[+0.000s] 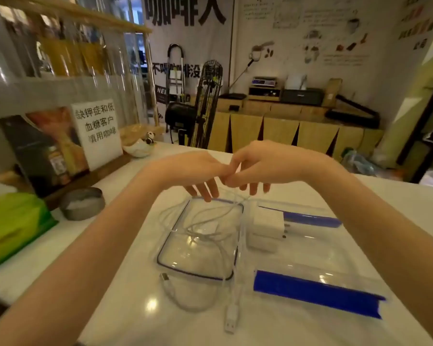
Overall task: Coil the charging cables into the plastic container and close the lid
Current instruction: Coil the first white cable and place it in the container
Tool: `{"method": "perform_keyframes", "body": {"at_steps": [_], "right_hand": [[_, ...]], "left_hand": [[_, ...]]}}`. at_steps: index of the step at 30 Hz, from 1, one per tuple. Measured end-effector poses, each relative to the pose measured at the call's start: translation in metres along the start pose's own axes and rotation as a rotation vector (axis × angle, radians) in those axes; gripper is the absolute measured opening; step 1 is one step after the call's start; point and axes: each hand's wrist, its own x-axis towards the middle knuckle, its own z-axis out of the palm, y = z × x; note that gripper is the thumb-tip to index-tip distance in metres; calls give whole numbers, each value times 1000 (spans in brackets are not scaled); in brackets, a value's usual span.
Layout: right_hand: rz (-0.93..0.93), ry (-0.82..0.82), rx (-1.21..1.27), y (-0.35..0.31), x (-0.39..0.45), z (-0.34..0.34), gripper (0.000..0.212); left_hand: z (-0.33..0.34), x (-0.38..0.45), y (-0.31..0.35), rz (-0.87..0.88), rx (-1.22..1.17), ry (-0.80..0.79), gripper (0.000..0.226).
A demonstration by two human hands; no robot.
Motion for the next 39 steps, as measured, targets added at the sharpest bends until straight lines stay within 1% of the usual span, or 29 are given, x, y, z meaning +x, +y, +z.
{"method": "perform_keyframes", "body": {"at_steps": [2,5,9,12,14,17,21,24,27,29,32,35,37,39], "right_hand": [[-6,-56,-5,-2,3,11,22],[-42,-97,-30,-1,2,33,23],[-78,-69,-56,-1,-2,52,23],[-77,-77,-80,-2,-4,65,24],[-84,-63,-91,-2,-4,70,21],[-113,1,-79,-1,-6,74,16],[-148,150,-6,0,-9,68,15],[-163,252,49,1,-12,59,15],[-161,338,155,4,-17,50,12],[-150,428,256,8,-19,44,17],[-147,531,565,14,-22,35,30],[-162,561,813,20,-24,28,35],[-158,553,865,21,-25,27,30],[-158,515,834,21,-24,30,21]], "left_hand": [[7,-3,-8,39,50,-50,26],[22,-6,-26,71,62,-100,25],[37,-9,-41,156,66,-49,19],[47,-12,-49,174,71,-27,22],[53,-13,-53,187,43,-7,23],[57,-14,-60,211,-33,29,21],[53,-16,-61,224,-161,57,23],[47,-17,-53,294,-152,122,23],[41,-17,-43,367,-118,196,19],[36,-16,-33,414,-139,238,18],[27,-14,-18,470,-290,259,22],[20,-9,-1,532,-488,287,27],[15,-7,11,571,-675,288,29],[10,-5,21,627,-916,222,29]]}}
